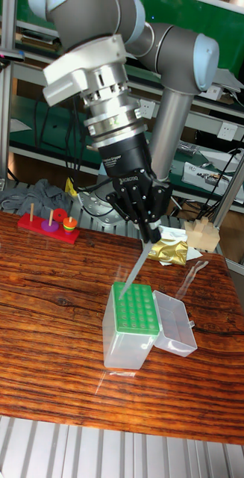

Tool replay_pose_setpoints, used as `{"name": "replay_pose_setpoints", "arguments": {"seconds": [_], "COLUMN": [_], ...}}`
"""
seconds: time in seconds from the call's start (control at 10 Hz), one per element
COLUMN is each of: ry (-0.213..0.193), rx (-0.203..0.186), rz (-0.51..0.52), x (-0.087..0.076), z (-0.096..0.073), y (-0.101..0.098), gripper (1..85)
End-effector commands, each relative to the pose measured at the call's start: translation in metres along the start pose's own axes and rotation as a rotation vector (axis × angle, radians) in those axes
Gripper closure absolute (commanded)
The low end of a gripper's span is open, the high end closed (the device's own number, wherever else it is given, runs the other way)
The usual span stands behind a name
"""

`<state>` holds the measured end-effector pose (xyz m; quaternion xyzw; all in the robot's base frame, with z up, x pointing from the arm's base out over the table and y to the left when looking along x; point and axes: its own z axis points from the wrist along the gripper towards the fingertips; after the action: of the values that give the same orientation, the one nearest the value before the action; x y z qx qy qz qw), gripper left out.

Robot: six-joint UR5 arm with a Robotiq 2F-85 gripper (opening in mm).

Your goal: Insert a large pipette tip into the holder for large pipette tips

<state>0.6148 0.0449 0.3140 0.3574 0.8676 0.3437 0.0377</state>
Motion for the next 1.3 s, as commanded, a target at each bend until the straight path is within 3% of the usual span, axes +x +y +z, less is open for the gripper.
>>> {"name": "replay_pose_setpoints", "arguments": {"seconds": [0.0, 0.1, 0.4, 0.6, 0.9, 1.2], "ry": [0.053, 0.076, 0.107, 0.101, 0.198, 0.294], "rx": [-0.120, -0.138, -0.145, -0.125, -0.075, -0.050], "rz": [0.071, 0.080, 0.087, 0.043, 0.074, 0.077], "x": [0.014, 0.020, 0.029, 0.031, 0.057, 0.082], "z": [-0.007, -0.007, -0.007, -0.006, -0.008, -0.008], "y": [0.033, 0.039, 0.042, 0.036, 0.022, 0.009], "gripper": [84.7, 84.7, 84.7, 84.7, 84.7, 84.7]}}
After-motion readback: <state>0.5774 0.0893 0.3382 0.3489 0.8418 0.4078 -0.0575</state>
